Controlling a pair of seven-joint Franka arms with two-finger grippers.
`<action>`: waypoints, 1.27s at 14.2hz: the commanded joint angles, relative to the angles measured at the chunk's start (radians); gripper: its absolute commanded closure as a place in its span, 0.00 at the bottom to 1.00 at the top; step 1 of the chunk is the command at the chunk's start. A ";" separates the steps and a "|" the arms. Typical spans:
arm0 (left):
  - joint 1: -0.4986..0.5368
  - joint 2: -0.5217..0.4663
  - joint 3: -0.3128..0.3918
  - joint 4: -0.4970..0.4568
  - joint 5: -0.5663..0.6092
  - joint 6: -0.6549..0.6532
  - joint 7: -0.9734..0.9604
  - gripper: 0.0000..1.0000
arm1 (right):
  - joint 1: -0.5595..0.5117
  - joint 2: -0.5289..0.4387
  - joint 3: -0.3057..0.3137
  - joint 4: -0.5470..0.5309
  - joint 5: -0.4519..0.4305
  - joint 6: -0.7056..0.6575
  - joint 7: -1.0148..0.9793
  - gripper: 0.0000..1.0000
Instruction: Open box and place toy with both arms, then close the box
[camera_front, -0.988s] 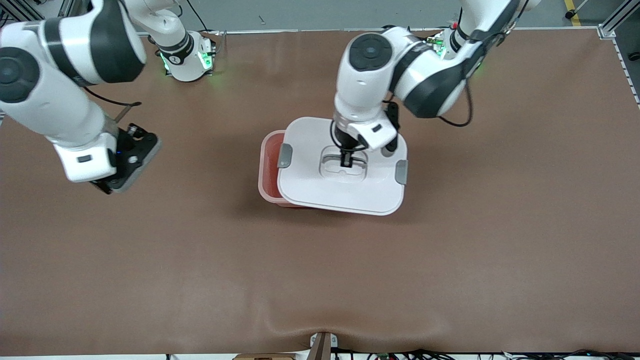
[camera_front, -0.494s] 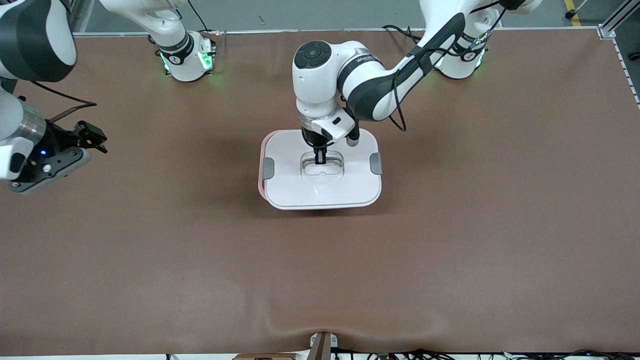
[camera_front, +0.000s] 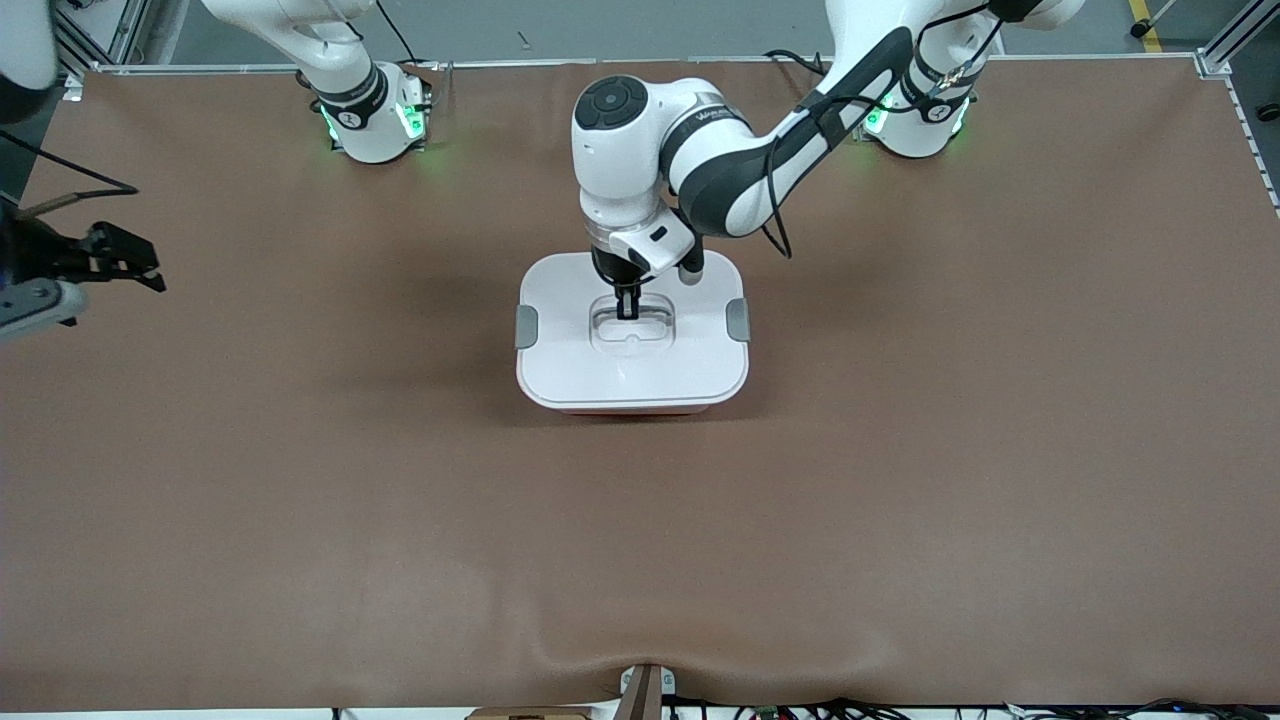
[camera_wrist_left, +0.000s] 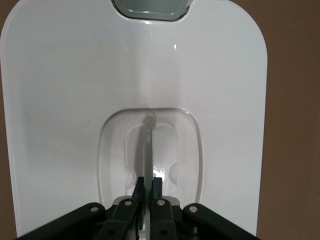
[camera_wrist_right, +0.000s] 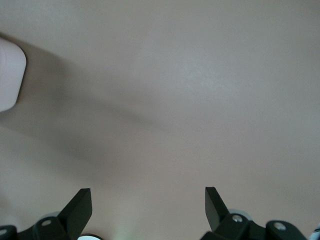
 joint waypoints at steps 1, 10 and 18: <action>-0.016 0.009 0.005 0.014 0.035 0.007 -0.119 1.00 | -0.032 -0.023 -0.036 -0.004 0.029 -0.006 0.070 0.00; -0.022 0.027 0.005 0.015 0.098 0.007 -0.182 1.00 | -0.021 -0.066 -0.053 -0.036 0.032 -0.036 0.378 0.00; -0.023 0.029 0.005 0.017 0.093 0.007 -0.193 1.00 | 0.015 -0.059 -0.052 -0.027 0.069 -0.017 0.467 0.00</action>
